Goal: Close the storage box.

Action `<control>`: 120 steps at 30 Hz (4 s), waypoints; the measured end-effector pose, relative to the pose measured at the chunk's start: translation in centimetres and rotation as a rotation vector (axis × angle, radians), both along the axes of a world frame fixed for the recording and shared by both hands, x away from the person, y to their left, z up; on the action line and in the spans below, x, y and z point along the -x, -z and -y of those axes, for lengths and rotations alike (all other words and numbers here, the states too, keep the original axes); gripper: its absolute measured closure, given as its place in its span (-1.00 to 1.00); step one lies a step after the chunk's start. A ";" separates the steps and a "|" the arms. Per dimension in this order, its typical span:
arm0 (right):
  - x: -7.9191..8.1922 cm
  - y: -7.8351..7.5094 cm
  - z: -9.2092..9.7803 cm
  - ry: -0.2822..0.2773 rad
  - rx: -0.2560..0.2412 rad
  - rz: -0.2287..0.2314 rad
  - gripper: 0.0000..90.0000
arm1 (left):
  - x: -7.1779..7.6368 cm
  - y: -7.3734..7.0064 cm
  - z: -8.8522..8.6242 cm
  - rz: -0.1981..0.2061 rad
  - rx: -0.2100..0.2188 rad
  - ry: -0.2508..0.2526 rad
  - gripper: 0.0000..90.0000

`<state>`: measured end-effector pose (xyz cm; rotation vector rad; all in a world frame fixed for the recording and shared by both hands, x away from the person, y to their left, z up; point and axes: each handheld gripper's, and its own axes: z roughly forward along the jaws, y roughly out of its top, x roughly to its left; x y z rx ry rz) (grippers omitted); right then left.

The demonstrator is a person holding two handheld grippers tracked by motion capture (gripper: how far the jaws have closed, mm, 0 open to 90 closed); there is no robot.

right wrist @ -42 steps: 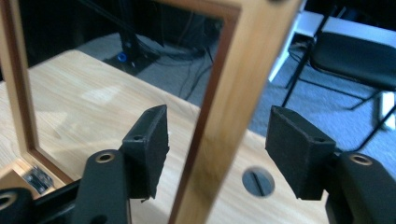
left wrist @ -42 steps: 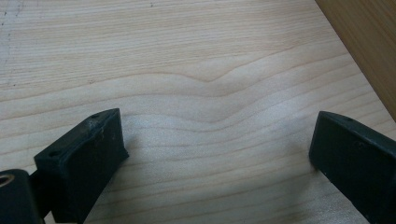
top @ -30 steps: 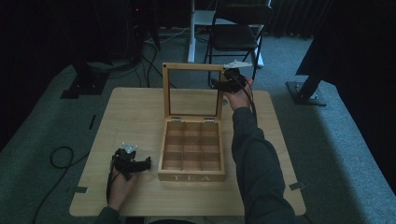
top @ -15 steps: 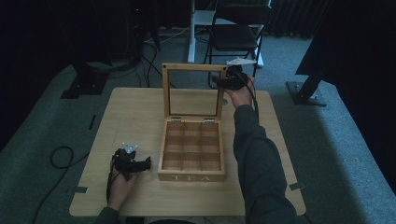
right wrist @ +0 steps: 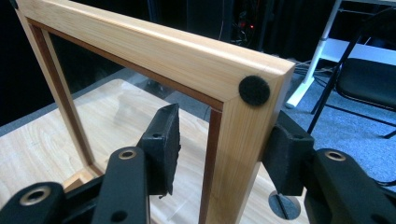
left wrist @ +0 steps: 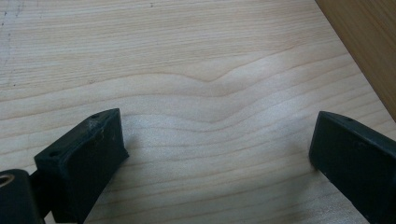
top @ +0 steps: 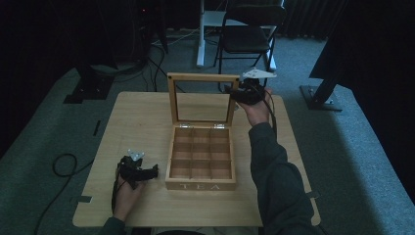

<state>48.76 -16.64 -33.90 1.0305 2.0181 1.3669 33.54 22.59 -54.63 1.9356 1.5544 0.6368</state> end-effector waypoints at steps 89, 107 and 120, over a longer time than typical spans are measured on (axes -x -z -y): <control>13.3 2.2 0.2 -0.004 0.084 -0.107 -0.02 | 0.0 0.0 0.0 -0.001 -0.001 0.001 -0.92; 14.4 3.1 0.2 -0.019 0.103 -0.113 -0.03 | 0.0 0.0 0.0 0.001 0.002 -0.001 -0.92; 15.1 3.8 0.4 -0.024 0.100 -0.119 -0.03 | 0.0 0.0 0.0 -0.001 -0.001 0.002 -0.92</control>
